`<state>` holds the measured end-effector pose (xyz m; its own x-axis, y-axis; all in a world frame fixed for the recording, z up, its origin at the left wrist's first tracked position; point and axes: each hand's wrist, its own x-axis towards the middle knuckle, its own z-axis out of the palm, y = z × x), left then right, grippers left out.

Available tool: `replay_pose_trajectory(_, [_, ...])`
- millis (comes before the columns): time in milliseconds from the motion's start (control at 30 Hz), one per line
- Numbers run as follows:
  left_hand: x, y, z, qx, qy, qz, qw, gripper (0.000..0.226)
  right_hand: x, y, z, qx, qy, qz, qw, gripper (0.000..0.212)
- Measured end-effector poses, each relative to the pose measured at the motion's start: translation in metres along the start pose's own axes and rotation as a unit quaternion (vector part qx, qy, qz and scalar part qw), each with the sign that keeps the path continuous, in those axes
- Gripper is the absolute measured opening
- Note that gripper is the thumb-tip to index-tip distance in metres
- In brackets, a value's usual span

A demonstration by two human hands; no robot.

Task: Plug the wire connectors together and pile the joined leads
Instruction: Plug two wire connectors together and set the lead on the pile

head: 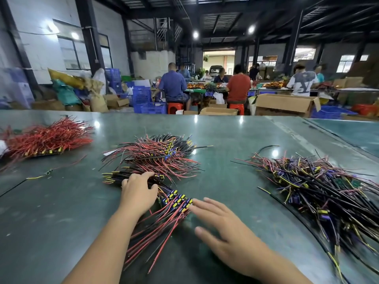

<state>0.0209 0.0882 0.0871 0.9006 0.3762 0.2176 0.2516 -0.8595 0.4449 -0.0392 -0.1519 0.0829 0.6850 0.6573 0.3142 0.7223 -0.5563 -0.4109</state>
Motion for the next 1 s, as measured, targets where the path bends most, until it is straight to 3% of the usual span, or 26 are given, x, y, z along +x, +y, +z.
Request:
replay_pose_trajectory(133, [-0.007,0.005,0.000,-0.092,0.015,0.035,0.995,0.032,0.008,0.000,0.007,-0.093,-0.039,0.011,0.995,0.050])
replay_pose_trajectory(267, [-0.007,0.007,-0.001,-0.173,0.024,0.040,0.984,0.027,0.006,0.004,0.001,-0.139,0.030,0.024,0.990,0.030])
replay_pose_trajectory(400, [-0.004,0.005,-0.009,-0.176,0.120,0.016,0.977,0.034,0.003,0.007,-0.001,-0.154,0.101,0.081,0.980,0.017])
replay_pose_trajectory(467, [-0.004,0.005,-0.012,-0.186,0.068,0.036,0.980,0.034,0.003,0.007,0.001,-0.096,0.085,0.079,0.989,0.031])
replay_pose_trajectory(533, [-0.010,0.009,-0.012,-0.181,-0.037,0.090,0.979,0.030,0.002,0.007,0.004,-0.092,0.031,0.067,0.993,0.043])
replay_pose_trajectory(633, [-0.020,0.012,-0.008,-0.088,-0.134,0.174,0.972,0.020,0.003,0.009,0.005,-0.118,0.038,0.085,0.989,0.042])
replay_pose_trajectory(833, [-0.024,0.019,-0.006,-0.039,-0.068,0.203,0.976,0.015,0.004,0.008,0.003,-0.108,0.075,0.126,0.983,0.019])
replay_pose_trajectory(1000, [-0.028,0.024,-0.003,-0.122,-0.051,0.260,0.956,0.016,-0.001,0.019,0.000,-0.064,0.070,0.153,0.984,0.057])
